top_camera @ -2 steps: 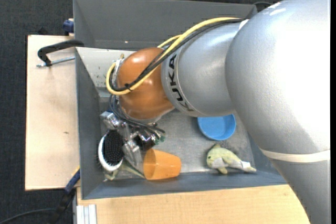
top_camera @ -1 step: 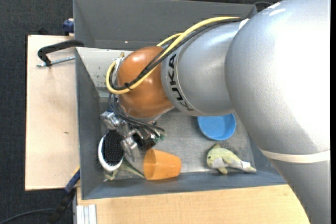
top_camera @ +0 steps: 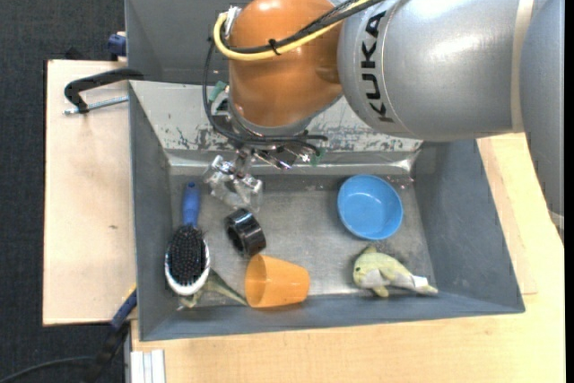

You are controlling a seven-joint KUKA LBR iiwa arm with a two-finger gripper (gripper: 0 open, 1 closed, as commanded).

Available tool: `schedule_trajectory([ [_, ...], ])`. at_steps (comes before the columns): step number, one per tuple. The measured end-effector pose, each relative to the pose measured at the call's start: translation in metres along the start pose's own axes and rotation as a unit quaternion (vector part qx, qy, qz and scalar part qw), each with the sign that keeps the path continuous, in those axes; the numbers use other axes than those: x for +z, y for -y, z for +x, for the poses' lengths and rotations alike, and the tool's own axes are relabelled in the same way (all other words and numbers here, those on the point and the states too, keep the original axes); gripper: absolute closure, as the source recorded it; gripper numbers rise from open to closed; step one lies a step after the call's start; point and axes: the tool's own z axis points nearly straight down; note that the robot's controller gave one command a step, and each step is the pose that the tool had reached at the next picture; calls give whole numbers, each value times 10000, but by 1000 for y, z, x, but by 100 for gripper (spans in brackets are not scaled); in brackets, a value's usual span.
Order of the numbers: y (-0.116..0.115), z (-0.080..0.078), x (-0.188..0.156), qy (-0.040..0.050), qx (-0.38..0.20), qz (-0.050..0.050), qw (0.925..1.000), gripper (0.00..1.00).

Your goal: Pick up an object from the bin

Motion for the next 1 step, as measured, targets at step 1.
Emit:
schedule_trajectory([
  [1,-2,0,3,-23,-2,-30,10000,0],
])
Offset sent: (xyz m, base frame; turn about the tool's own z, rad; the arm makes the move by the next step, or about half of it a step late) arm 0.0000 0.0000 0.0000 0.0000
